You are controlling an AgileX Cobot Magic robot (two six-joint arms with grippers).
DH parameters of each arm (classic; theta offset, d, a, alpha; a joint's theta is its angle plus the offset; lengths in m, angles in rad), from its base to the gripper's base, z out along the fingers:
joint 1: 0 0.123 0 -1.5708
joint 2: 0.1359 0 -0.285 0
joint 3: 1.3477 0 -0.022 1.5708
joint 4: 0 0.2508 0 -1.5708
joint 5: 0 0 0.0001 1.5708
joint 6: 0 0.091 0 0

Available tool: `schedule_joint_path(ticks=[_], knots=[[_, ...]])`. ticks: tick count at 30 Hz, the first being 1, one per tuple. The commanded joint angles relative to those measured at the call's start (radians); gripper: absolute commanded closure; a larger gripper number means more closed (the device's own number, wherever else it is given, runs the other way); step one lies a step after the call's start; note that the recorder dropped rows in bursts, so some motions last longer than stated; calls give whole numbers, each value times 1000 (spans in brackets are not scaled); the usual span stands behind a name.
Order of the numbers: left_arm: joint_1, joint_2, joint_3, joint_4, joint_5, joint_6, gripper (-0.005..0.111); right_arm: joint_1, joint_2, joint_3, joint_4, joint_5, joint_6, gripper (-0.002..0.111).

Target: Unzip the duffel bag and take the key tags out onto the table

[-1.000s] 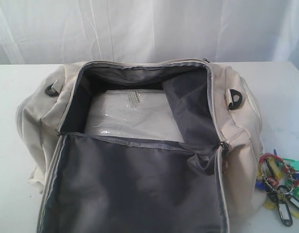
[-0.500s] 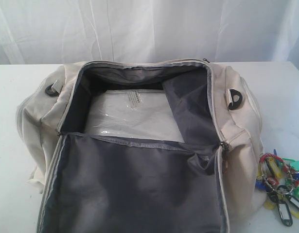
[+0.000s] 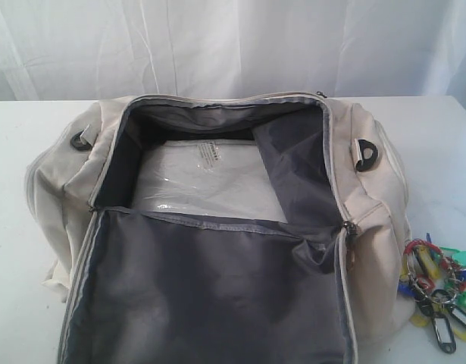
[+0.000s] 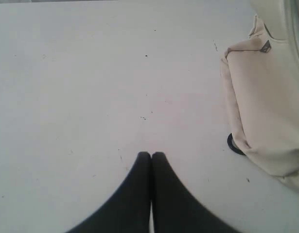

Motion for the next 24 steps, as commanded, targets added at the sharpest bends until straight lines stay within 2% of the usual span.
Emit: schedule_joint_path(ticks=[1,7,15,17,24], knots=[[3,-5,2,-8,-4,-1,107,-3,-4,2,-2,1,-3,108],[3,-5,2,-8,-4,-1,107,-23,-21,2,29,-11,43,108],[3,-5,2,-8,-4,-1,107,-255,-210,2,405,-294,74,108],[3,-5,2,-8,-4,-1,107,-271,-277,2,421,-345,75,108],[3,-5,2,-8,-4,-1,107,-267,-535,2,399,-351,-6,108]])
